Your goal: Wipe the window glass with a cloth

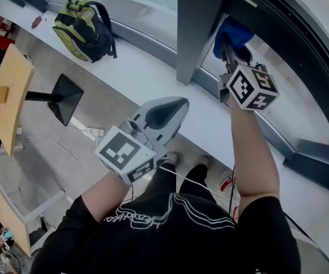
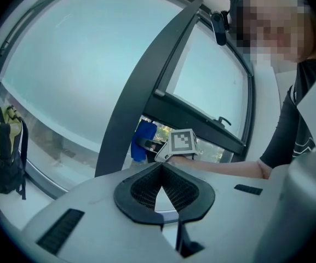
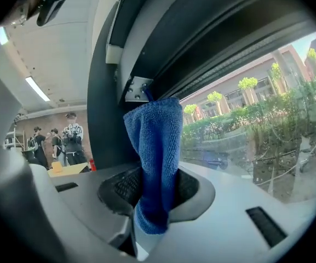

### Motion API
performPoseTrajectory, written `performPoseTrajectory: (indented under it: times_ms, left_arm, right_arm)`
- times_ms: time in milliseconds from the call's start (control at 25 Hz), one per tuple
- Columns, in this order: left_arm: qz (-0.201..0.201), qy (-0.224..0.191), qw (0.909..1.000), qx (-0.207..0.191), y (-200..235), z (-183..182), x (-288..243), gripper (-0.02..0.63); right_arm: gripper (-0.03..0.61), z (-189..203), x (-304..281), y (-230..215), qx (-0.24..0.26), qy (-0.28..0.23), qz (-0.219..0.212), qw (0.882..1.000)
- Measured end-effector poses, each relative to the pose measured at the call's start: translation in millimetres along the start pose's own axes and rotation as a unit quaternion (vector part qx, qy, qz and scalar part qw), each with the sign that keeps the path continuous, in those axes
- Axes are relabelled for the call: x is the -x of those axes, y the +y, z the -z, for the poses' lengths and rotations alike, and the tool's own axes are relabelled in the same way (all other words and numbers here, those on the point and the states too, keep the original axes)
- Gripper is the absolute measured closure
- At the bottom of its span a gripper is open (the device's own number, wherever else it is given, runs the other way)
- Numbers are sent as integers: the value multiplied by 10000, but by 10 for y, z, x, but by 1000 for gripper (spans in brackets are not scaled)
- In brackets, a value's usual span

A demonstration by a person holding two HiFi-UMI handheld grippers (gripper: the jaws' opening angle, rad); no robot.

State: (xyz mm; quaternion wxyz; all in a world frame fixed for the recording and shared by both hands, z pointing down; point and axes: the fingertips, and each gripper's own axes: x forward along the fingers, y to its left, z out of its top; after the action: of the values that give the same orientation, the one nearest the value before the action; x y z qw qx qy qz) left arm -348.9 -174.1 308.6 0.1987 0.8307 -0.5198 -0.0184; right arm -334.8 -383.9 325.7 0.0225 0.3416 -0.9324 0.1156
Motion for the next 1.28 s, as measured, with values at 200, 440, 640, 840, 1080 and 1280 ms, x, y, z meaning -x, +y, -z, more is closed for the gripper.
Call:
performPoseTrajectory:
  times_ms: [200,440,640,840,1080,1280]
  left_arm:
    - [9,134,9998,120,51,89,-2,609]
    - [29,264,9995,175,81,196,-50,608]
    - [148,397,9990,170,94,276,-106,609]
    - [136,435,9990,17,99,304,-248,609]
    - [189,474,9986,-98,15,337,-485,609]
    - [261,519,9982,-122,-194,391,-701,609]
  right_arm:
    - [485,-51,-91,-19,111,-68,24,9999]
    - [485,-30,-83,-56,389,-90,120,9991]
    - [486,-89,36,-184,363,-287,341,9983]
    - [485,-71,255,-425,254,-368,476,9979]
    - [485,-25,673,-770,267,-437,674,9964]
    - [485,-9,1076,-1014,228,-532,789,9952]
